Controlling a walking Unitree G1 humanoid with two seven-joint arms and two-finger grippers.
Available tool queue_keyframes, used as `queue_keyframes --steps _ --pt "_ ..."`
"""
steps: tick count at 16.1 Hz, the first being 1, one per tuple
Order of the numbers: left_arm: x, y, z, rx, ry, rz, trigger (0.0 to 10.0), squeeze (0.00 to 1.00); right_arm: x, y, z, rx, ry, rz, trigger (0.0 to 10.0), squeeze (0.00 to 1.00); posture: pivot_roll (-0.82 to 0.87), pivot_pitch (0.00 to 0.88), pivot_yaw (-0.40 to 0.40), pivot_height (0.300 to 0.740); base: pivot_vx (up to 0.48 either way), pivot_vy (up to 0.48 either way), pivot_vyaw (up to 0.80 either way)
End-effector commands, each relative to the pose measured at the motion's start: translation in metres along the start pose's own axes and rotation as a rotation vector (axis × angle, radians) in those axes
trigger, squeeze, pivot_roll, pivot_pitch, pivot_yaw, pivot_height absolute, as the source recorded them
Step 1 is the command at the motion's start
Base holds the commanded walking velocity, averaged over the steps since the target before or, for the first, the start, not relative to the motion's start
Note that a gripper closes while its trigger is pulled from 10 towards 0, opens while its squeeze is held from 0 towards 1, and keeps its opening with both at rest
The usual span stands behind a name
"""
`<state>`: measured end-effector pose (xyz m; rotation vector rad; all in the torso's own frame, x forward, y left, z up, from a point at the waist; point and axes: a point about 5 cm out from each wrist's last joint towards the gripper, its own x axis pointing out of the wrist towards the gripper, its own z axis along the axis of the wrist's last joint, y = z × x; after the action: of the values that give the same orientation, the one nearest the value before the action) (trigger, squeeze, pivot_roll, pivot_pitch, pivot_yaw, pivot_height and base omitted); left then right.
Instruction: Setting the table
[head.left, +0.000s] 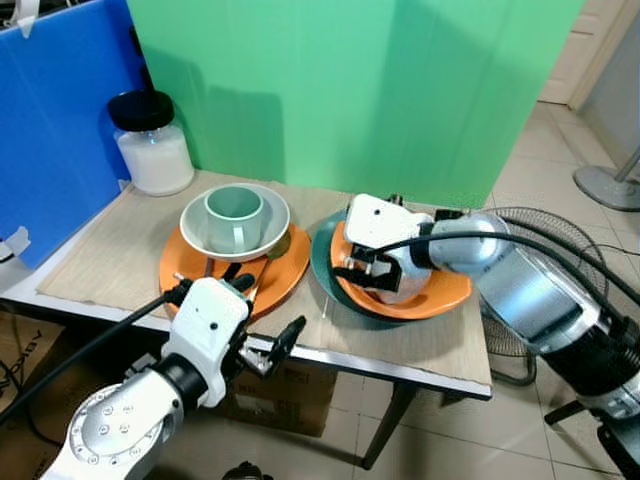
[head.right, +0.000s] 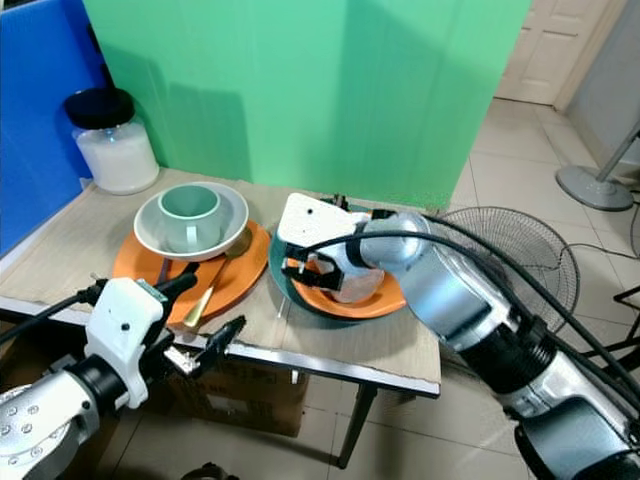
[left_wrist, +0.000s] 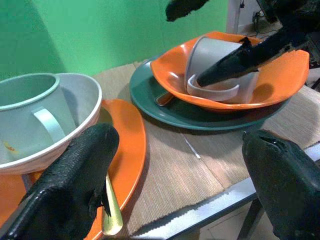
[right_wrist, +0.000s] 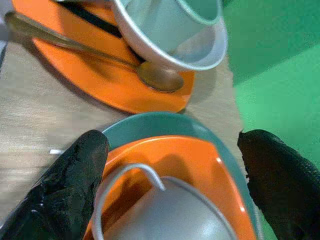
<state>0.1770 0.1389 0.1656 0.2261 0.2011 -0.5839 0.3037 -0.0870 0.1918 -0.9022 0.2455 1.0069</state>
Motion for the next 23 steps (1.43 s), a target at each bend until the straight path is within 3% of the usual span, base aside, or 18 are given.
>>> queue_keyframes --steps 1,8,16,21,23 --pt "0.000 -0.001 0.000 0.003 0.010 -0.010 10.0 0.00 0.000 -0.004 0.000 -0.039 0.026 0.009 10.0 0.00 0.02 0.000 -0.028 0.740 0.000 0.000 0.00" --pt "0.001 -0.002 -0.001 0.006 0.016 -0.018 10.0 0.00 -0.003 -0.004 -0.017 -0.165 0.146 0.076 10.0 0.00 0.01 0.002 -0.021 0.740 0.000 0.000 0.00" --pt "0.004 -0.001 0.002 0.030 0.014 -0.030 10.0 0.00 -0.003 0.006 -0.015 -0.199 0.133 0.157 10.0 0.00 0.00 0.003 -0.014 0.740 0.000 0.000 0.00" --pt "0.006 -0.002 0.003 0.023 0.005 -0.036 10.0 0.00 0.006 0.014 -0.011 -0.218 0.119 0.203 10.0 0.00 0.01 0.003 -0.014 0.740 0.000 0.000 0.00" --pt "0.006 -0.001 0.002 0.023 0.006 -0.033 10.0 0.00 0.007 0.017 -0.012 -0.220 0.129 0.236 0.0 0.00 0.01 0.001 -0.016 0.740 0.000 0.000 0.00"
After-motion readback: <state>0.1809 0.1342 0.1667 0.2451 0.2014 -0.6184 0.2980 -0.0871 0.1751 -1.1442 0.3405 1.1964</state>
